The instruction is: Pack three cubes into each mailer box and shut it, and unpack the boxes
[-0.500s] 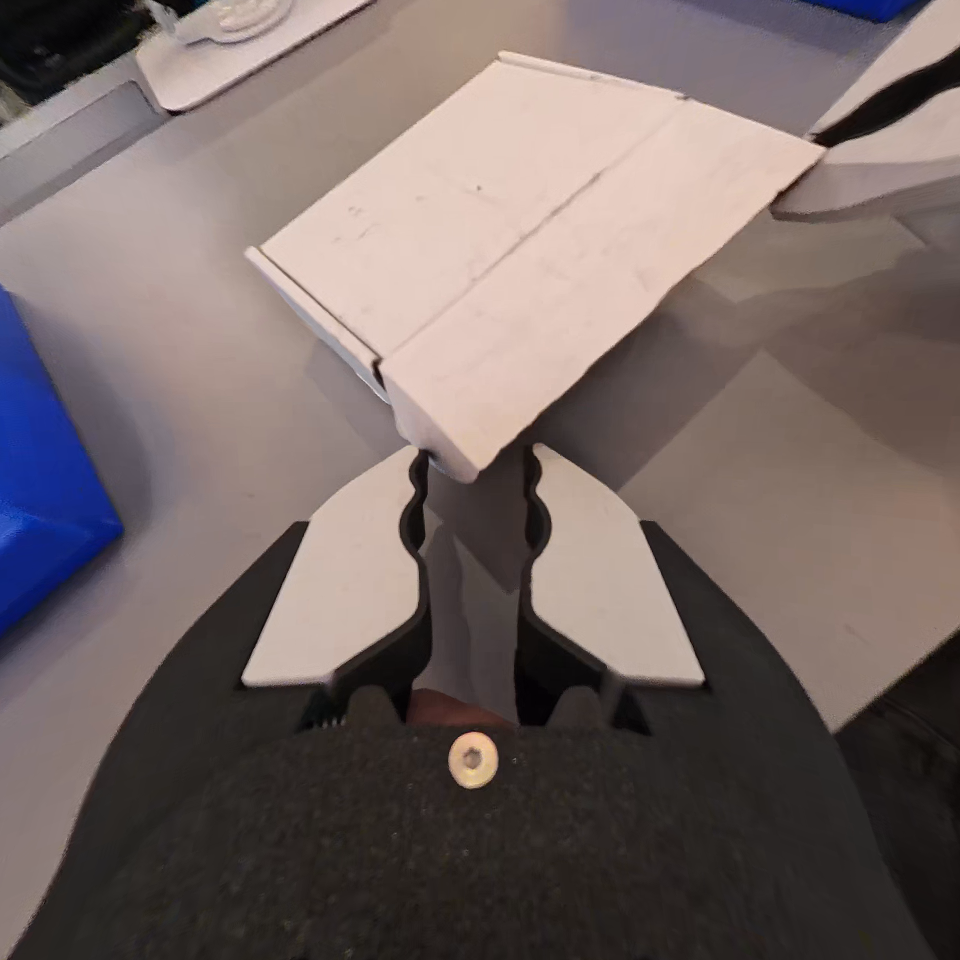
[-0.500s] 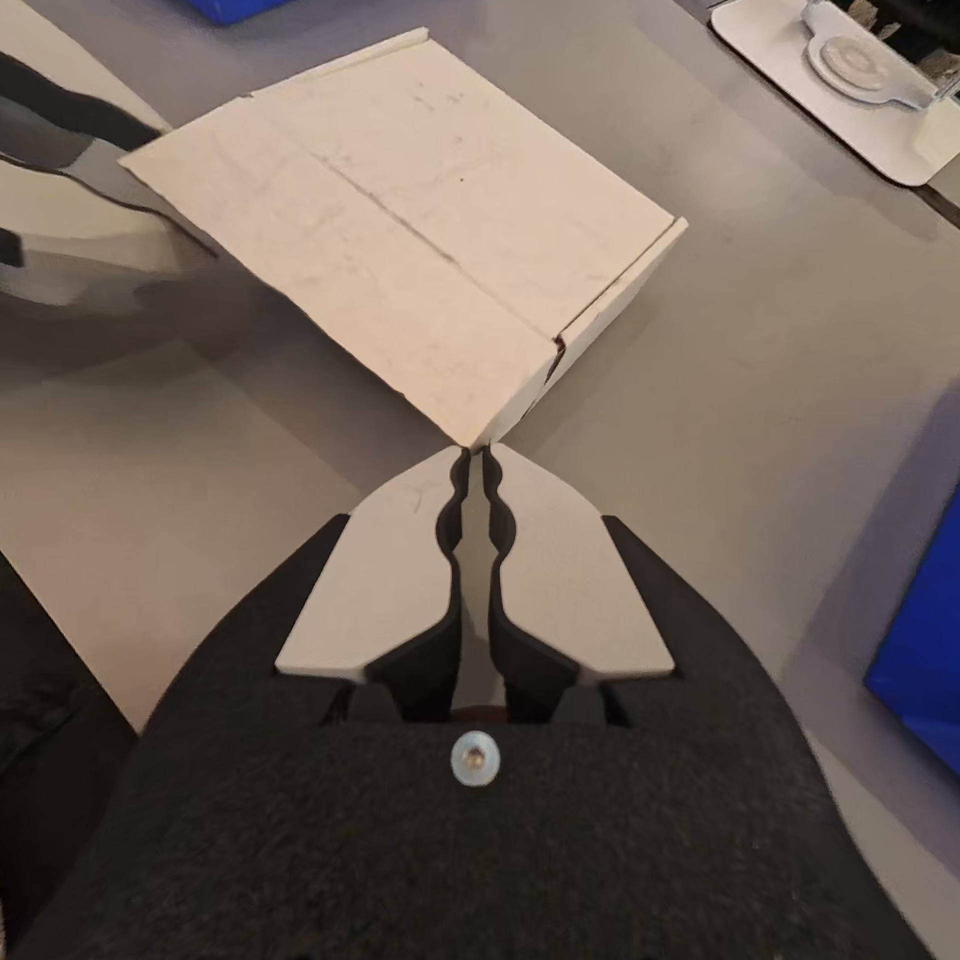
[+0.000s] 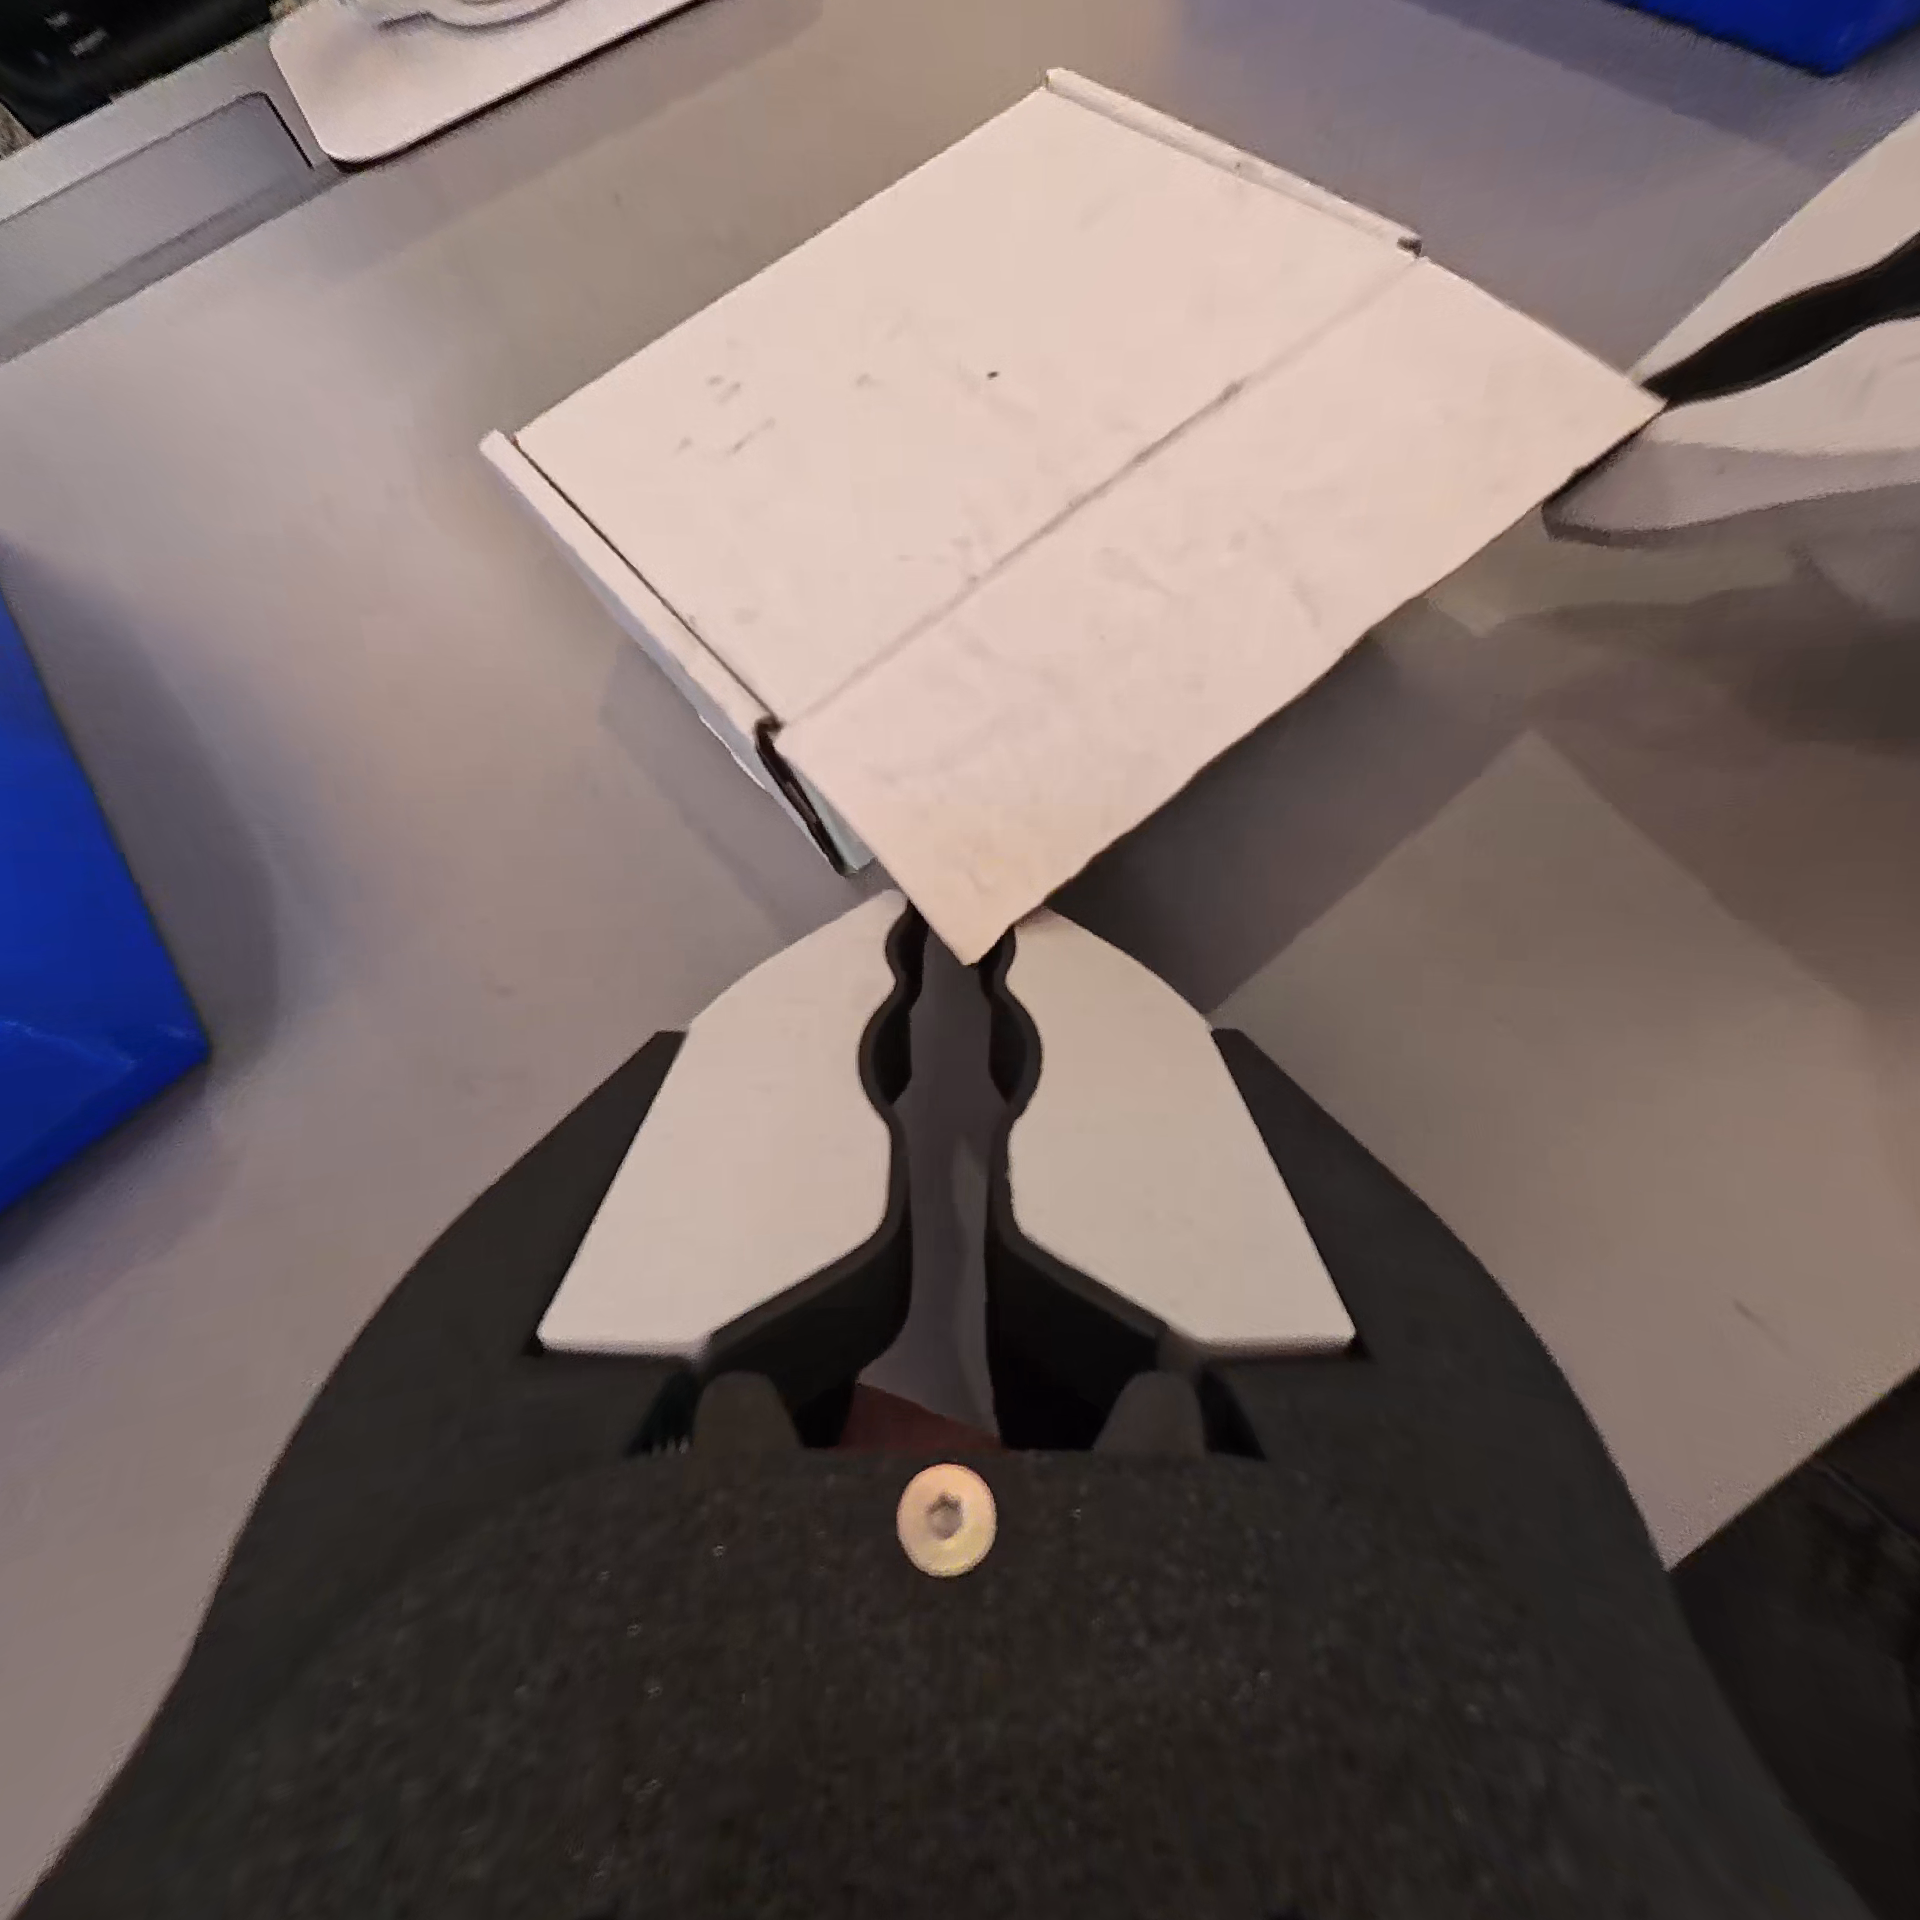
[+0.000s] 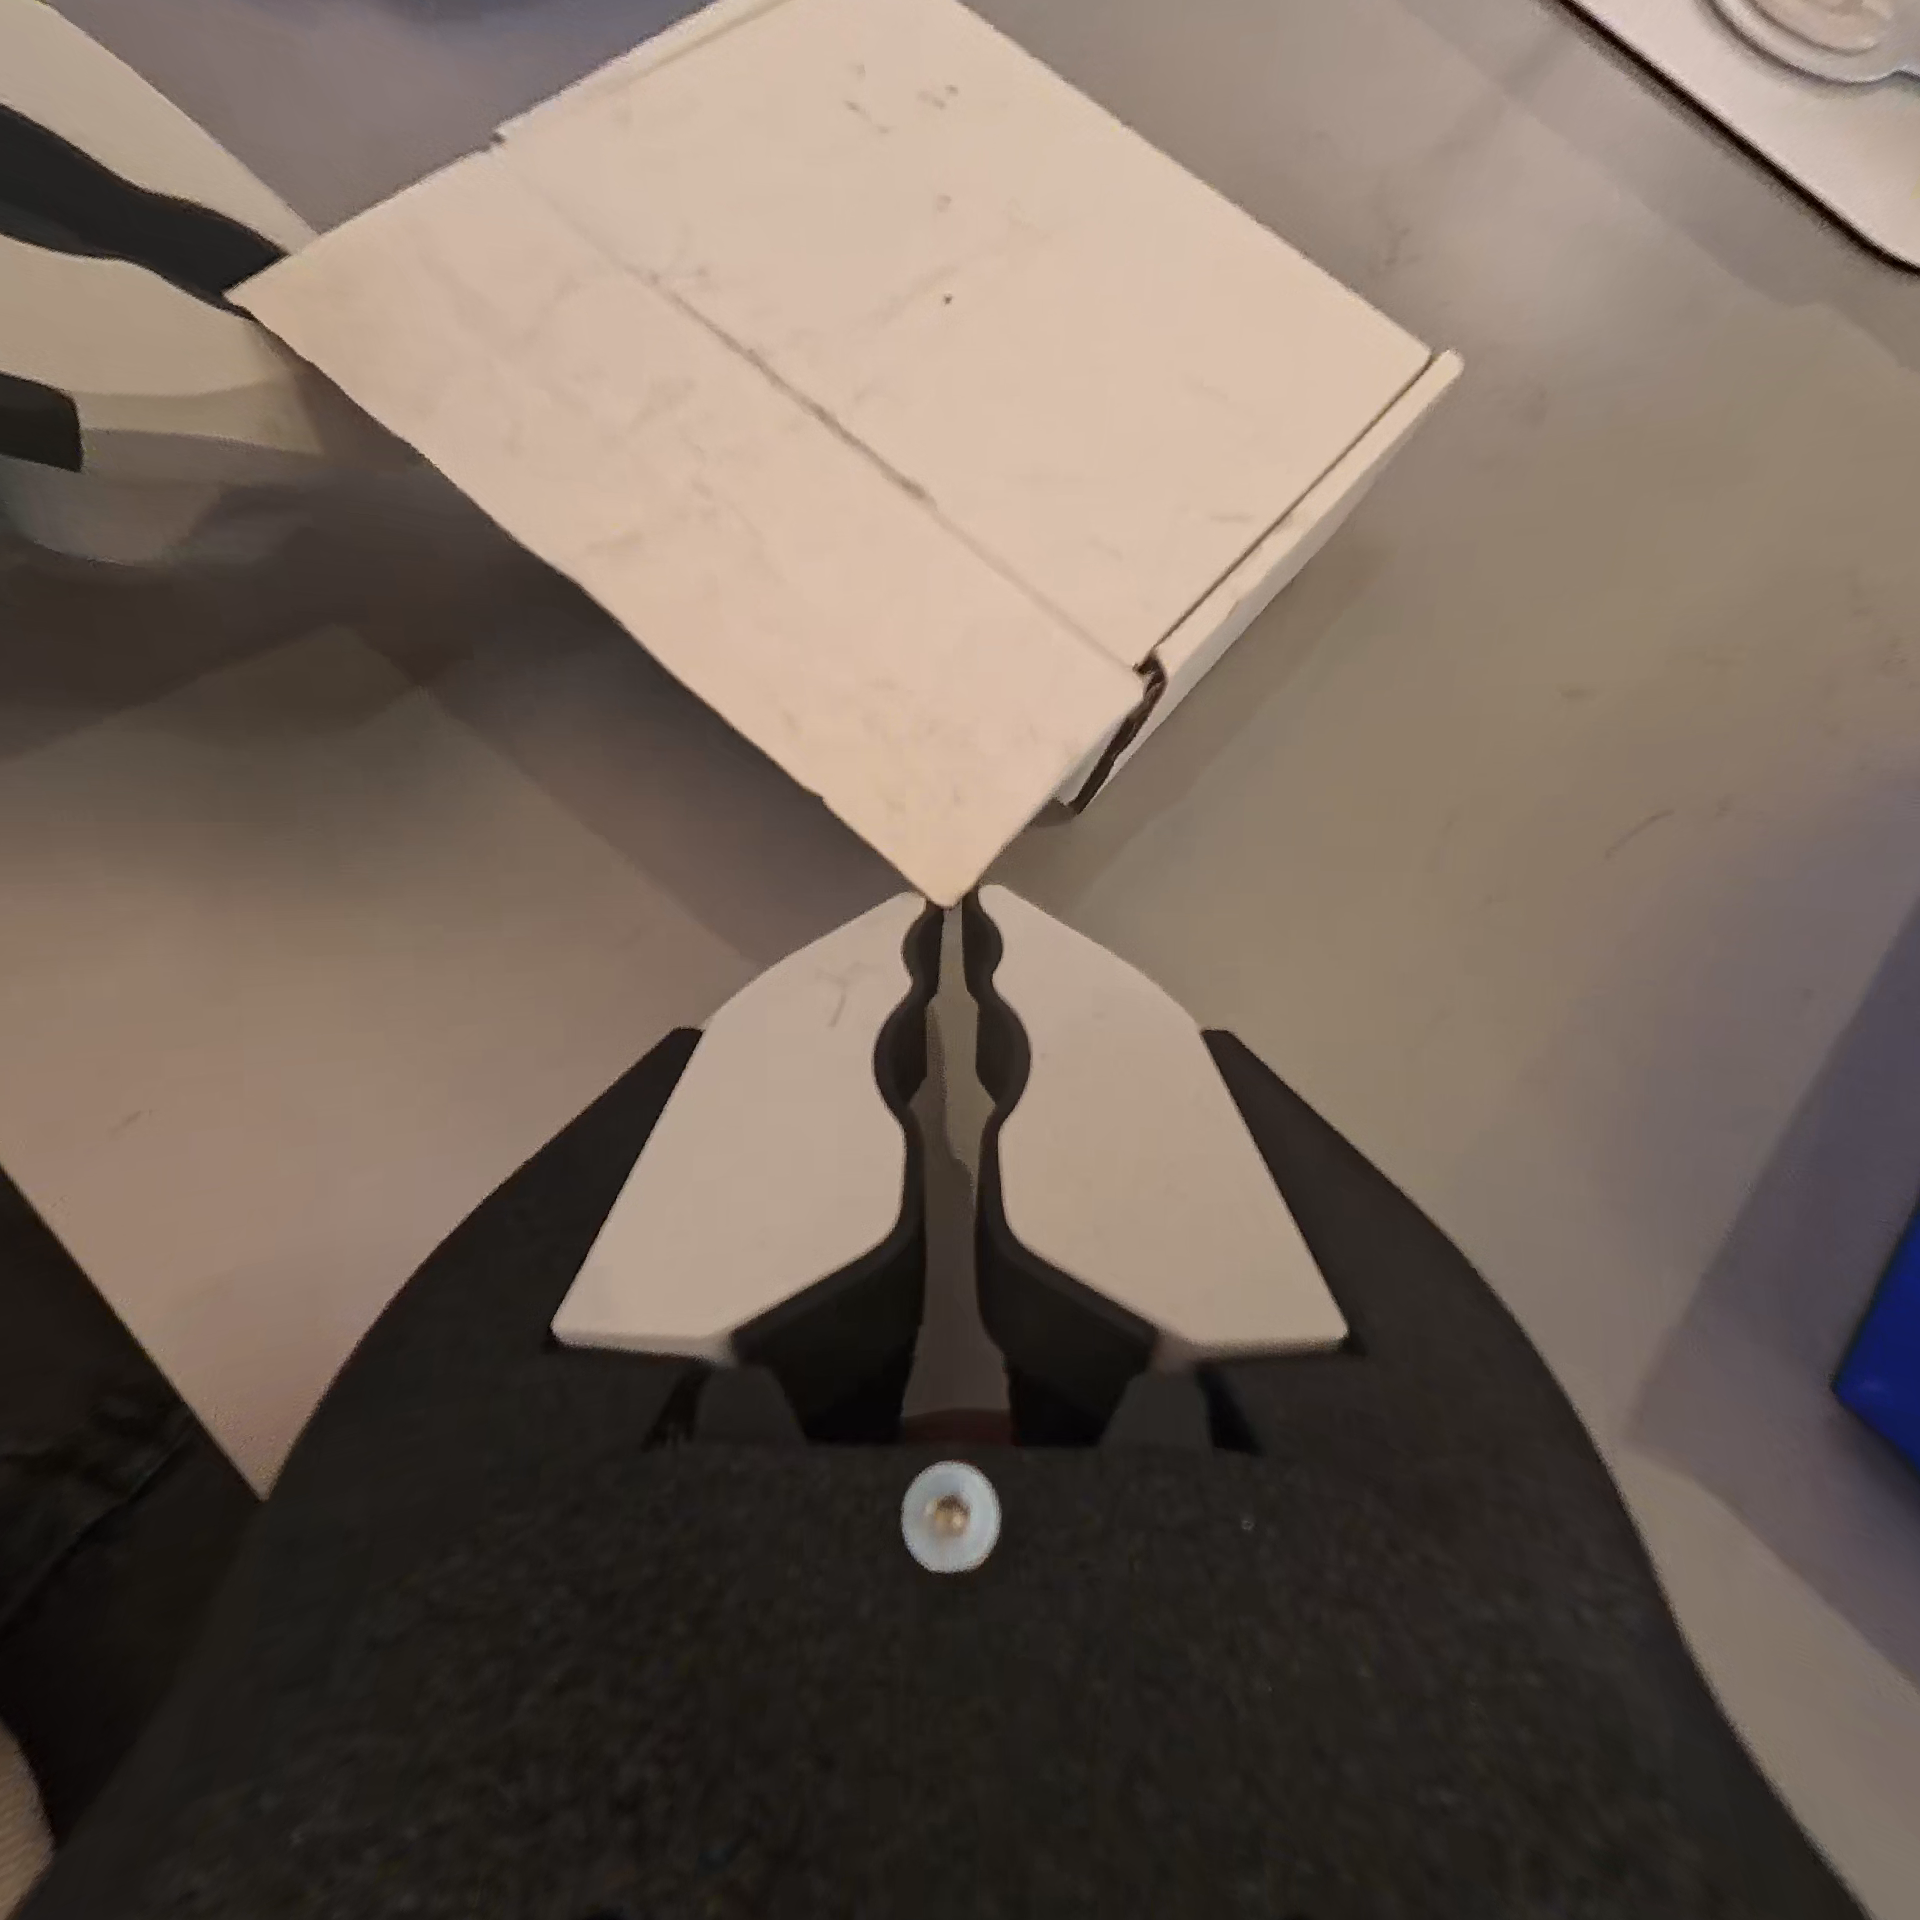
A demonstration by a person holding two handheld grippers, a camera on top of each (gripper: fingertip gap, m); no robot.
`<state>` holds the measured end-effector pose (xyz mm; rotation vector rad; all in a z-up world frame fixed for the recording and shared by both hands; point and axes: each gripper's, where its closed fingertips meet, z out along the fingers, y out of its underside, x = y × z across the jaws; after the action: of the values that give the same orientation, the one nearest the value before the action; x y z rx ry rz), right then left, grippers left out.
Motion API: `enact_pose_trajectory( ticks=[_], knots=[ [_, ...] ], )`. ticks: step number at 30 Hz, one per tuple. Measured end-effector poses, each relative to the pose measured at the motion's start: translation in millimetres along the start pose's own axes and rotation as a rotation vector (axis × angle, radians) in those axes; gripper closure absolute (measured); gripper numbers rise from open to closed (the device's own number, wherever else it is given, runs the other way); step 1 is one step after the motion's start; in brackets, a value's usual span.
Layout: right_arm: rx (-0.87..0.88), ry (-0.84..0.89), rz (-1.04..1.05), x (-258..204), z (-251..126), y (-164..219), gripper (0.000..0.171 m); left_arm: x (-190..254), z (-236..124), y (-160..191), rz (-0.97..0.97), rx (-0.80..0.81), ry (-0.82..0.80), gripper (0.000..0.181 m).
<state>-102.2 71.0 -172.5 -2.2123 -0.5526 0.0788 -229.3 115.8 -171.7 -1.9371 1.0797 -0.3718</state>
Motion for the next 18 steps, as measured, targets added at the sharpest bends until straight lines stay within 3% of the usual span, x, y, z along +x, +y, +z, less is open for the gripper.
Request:
enact_pose_trajectory(
  ticks=[6, 9, 11, 15, 17, 18],
  knots=[
    [0.017, -0.055, 0.056, 1, 2, -2, 0.166, -7, 6, -2, -0.041, -0.006, -0.004, 0.175],
    [-0.027, -0.077, 0.030, 8, -2, 6, 0.143, -7, 7, -2, -0.044, -0.019, -0.003, 0.175],
    [-0.062, -0.085, -0.023, 21, -12, 3, 0.139, -7, 8, -3, -0.038, -0.024, -0.008, 0.176],
    [0.033, -0.159, -0.079, 38, -35, -67, 0.124, -9, 7, -3, -0.042, -0.029, -0.016, 0.178],
    [0.033, -0.243, -0.129, 31, -29, -104, 0.094, -11, 7, -3, -0.043, -0.029, -0.022, 0.178],
    [0.019, -0.274, -0.161, 29, -17, -118, 0.089, -12, 7, -3, -0.049, -0.029, -0.022, 0.179]
  ],
)
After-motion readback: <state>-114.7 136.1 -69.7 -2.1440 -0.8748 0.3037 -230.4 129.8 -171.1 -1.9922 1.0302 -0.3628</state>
